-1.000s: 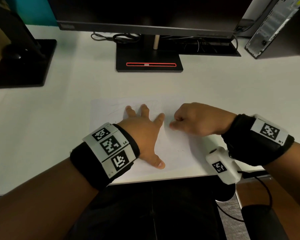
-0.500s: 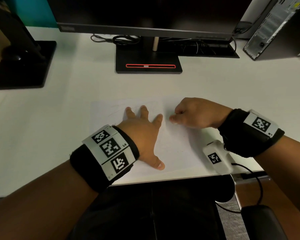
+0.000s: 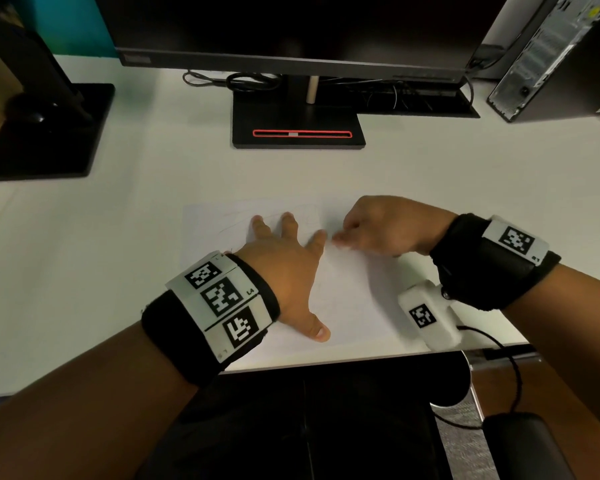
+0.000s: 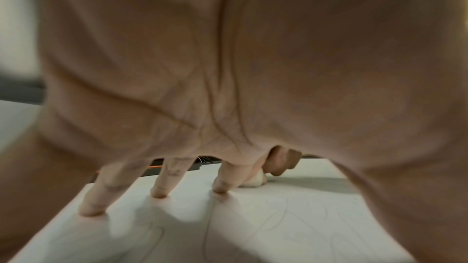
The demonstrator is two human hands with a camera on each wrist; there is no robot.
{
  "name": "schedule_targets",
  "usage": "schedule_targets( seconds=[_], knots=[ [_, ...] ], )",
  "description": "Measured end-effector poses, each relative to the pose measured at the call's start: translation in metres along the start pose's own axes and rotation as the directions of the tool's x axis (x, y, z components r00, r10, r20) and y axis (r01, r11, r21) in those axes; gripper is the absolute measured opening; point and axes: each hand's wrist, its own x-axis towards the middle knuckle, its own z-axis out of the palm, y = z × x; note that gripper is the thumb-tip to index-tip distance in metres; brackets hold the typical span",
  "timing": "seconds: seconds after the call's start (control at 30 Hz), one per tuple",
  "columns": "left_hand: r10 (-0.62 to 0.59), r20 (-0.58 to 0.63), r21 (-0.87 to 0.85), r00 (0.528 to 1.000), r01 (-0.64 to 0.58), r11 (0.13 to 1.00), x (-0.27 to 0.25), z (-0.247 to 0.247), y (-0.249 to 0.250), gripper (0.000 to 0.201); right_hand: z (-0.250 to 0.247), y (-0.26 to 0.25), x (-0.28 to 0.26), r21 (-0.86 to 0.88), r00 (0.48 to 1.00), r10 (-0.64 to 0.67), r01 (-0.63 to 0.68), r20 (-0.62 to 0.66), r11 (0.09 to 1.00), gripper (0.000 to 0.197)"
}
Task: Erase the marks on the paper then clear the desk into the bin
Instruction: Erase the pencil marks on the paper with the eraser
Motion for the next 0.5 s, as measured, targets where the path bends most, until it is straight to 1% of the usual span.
schedule_targets(
  seconds=[0.07, 0.1, 0.17, 0.23, 0.3, 0.37, 0.4, 0.47, 0.5],
  knots=[
    [0.000, -0.003, 0.003, 1.000, 0.000, 1.000, 0.000, 0.000, 0.000, 0.141, -0.005, 0.001, 0.001, -0.011, 0.997, 0.030, -0.031, -0.068, 0.999, 0.044],
    [0.000, -0.004, 0.004, 1.000, 0.000, 1.000, -0.001, 0.000, 0.000, 0.141, -0.003, 0.000, 0.001, -0.020, 0.998, 0.020, -0.022, -0.062, 1.000, 0.044],
    [0.001, -0.003, -0.002, 1.000, -0.001, 1.000, -0.001, 0.000, 0.000, 0.140, 0.004, -0.003, 0.001, -0.026, 1.000, -0.022, 0.022, 0.020, 0.999, 0.046],
    [0.000, -0.005, 0.002, 1.000, 0.000, 1.000, -0.001, -0.001, 0.000, 0.140, 0.004, -0.005, -0.001, 0.005, 0.998, -0.019, 0.018, 0.062, 1.000, 0.044],
    [-0.004, -0.004, 0.017, 1.000, 0.004, 1.000, -0.002, -0.001, 0.001, 0.140, -0.003, -0.002, 0.001, 0.026, 1.000, 0.017, -0.017, 0.010, 1.000, 0.041],
    [-0.006, -0.008, 0.018, 1.000, 0.006, 1.000, -0.003, -0.001, 0.001, 0.140, -0.006, -0.001, 0.001, 0.004, 0.998, 0.028, -0.027, -0.055, 1.000, 0.042],
    [-0.005, -0.010, 0.014, 1.000, 0.006, 1.000, -0.003, -0.001, 0.001, 0.140, -0.004, -0.002, 0.001, -0.004, 0.999, 0.012, -0.013, -0.049, 1.000, 0.044],
    [-0.005, -0.006, 0.005, 1.000, 0.006, 1.000, -0.003, -0.001, 0.001, 0.139, 0.003, -0.003, 0.000, -0.016, 0.999, -0.026, 0.027, 0.021, 1.000, 0.046],
    [-0.005, -0.004, 0.003, 1.000, 0.005, 1.000, -0.003, -0.002, 0.001, 0.139, 0.004, -0.002, -0.002, -0.016, 0.999, -0.025, 0.025, 0.043, 1.000, 0.046]
  ],
)
